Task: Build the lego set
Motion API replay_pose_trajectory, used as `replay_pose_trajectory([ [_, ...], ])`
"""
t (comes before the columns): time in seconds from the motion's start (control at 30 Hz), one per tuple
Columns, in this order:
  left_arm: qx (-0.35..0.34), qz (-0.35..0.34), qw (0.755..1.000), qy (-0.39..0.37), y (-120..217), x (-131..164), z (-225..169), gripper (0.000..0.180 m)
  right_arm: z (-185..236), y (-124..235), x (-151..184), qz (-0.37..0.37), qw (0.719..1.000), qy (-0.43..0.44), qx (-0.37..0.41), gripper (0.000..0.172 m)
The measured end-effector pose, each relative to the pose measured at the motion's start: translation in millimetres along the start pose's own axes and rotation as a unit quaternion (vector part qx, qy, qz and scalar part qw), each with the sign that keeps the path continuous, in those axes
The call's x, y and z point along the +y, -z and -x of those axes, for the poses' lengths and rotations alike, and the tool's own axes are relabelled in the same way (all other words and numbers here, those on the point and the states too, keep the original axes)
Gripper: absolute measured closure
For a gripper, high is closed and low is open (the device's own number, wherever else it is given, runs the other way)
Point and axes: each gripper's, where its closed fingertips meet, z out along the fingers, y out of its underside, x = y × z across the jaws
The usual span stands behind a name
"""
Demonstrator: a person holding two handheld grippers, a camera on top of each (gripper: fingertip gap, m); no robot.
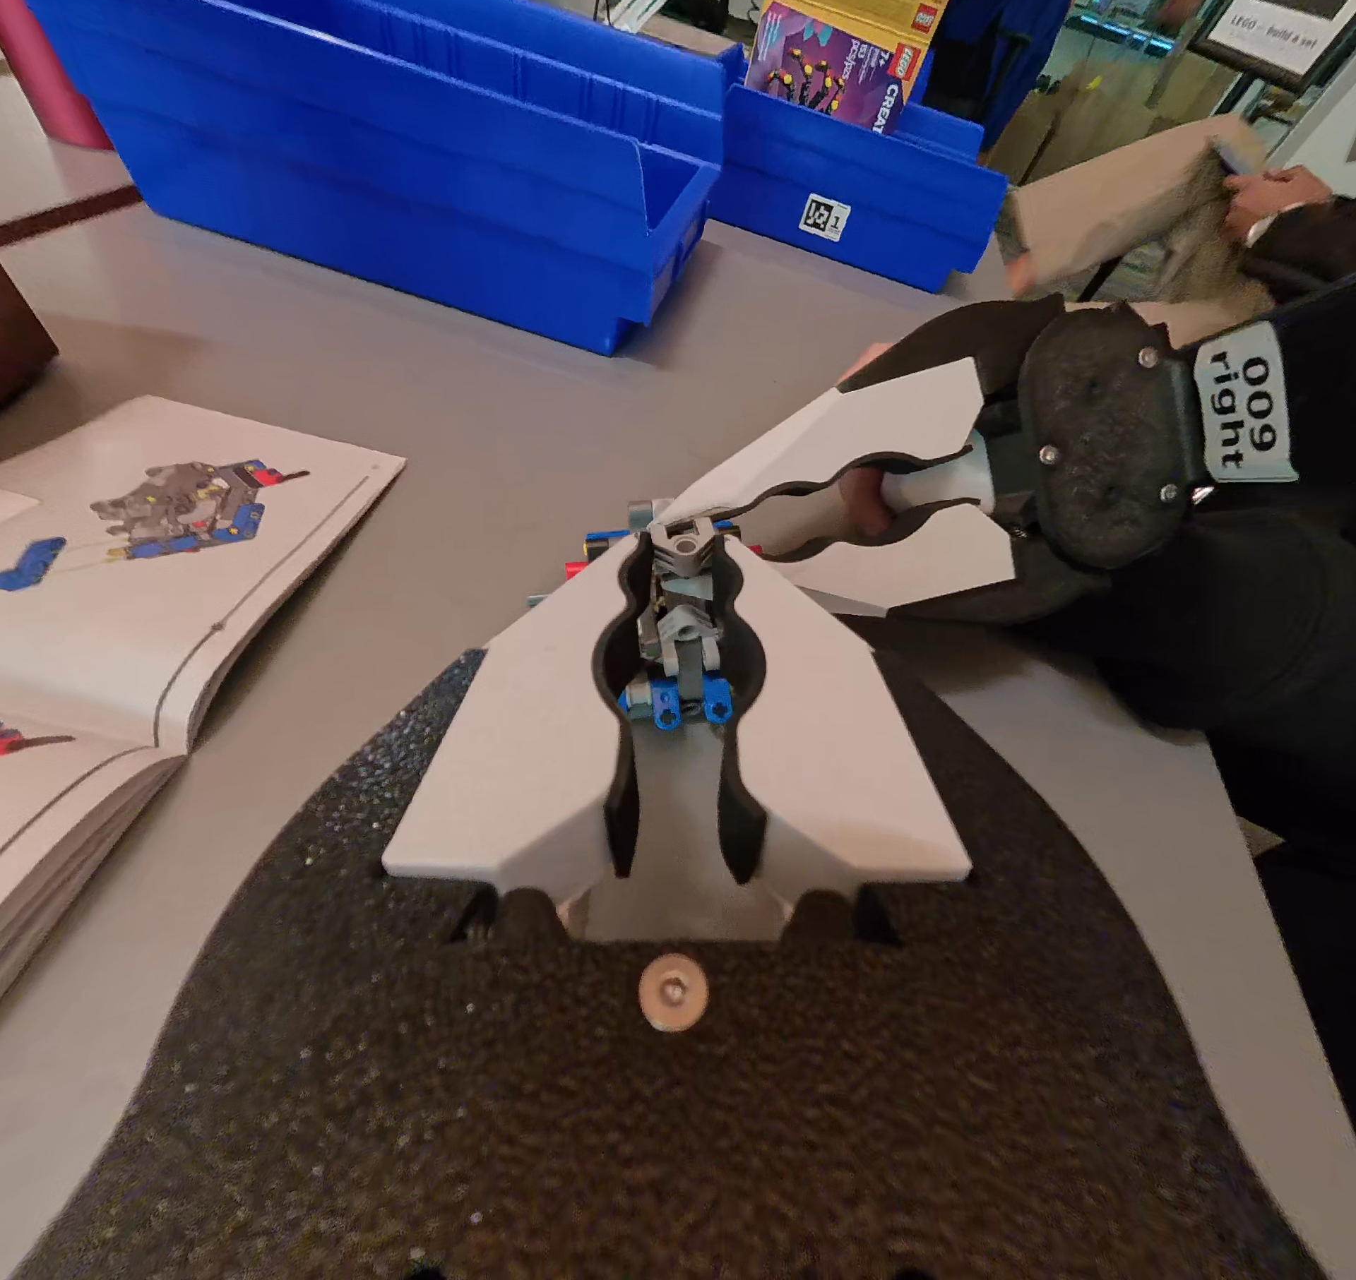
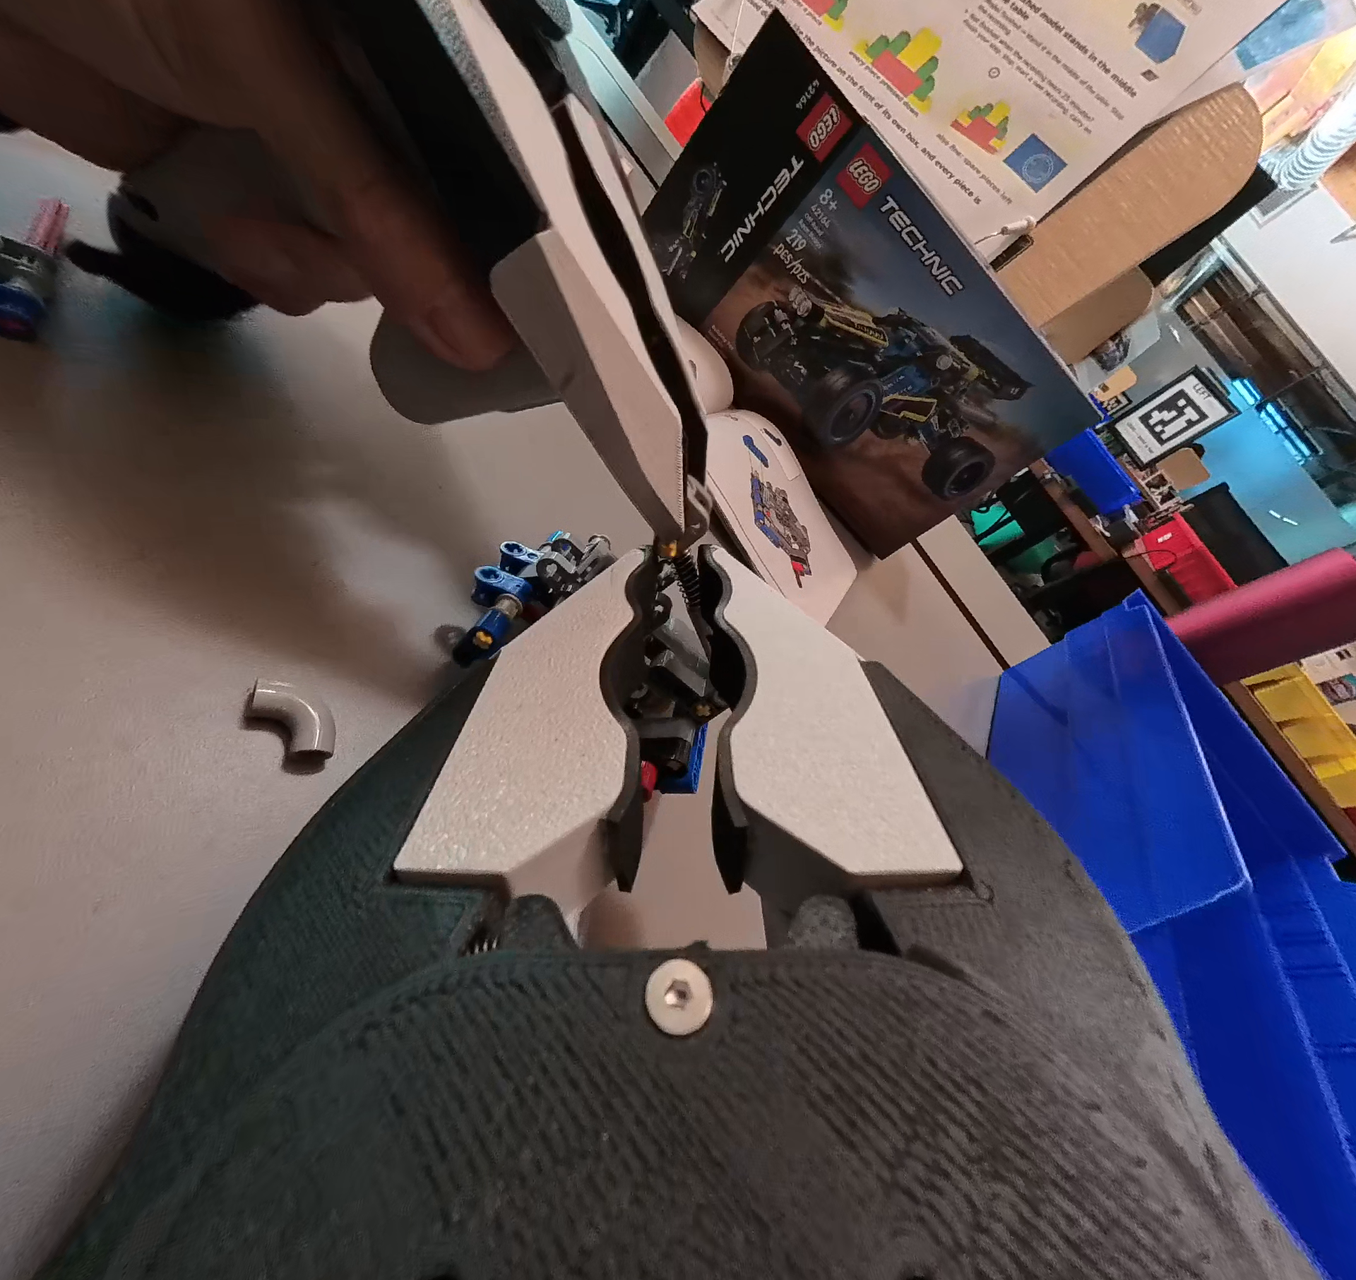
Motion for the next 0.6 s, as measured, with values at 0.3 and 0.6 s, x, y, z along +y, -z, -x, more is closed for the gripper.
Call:
replay_pose_trajectory([
  [0.3, 0.012, 0.012, 1.0, 0.009, -0.7, 3.2, -1.2, 0.168, 2.4, -0.8, 0.0, 0.003, 1.0, -0.008, -0.01, 0.164],
  [0.6, 0.036, 0.016, 0.999, 0.008, -0.3, 3.5, -1.7, 0.168, 2.8, -1.2, -0.4, 0.003, 1.0, -0.002, -0.007, 0.163],
])
